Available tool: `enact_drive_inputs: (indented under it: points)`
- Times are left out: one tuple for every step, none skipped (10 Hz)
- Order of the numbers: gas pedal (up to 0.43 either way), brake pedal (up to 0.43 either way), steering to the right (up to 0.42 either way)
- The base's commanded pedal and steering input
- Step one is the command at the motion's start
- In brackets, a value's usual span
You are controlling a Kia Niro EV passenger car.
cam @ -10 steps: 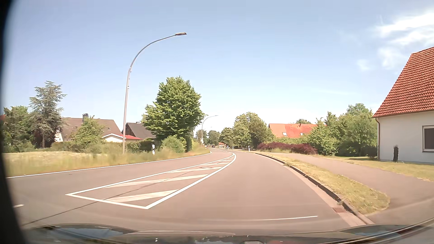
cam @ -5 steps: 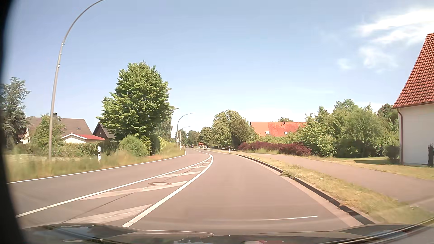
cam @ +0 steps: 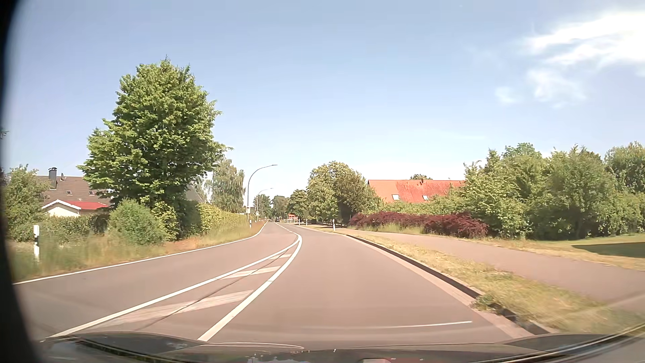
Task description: Follow the waypoints while adhering to traffic rules and regulations
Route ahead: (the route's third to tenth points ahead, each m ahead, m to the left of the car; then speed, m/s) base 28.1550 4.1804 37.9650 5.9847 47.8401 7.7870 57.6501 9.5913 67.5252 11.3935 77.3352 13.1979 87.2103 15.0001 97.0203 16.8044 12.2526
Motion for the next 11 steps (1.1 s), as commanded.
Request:
enact_drive_inputs:
  points:
    - [0.24, 0.0, -0.014]
    - [0.24, 0.0, -0.017]
    - [0.24, 0.0, -0.02]
    - [0.24, 0.0, -0.021]
    - [0.24, 0.0, -0.024]
    - [0.24, 0.0, -0.026]
    - [0.24, 0.0, -0.029]
    - [0.24, 0.0, -0.029]
    - [0.24, 0.0, -0.029]
    - [0.228, 0.0, -0.029]
    - [0.228, 0.0, -0.029]
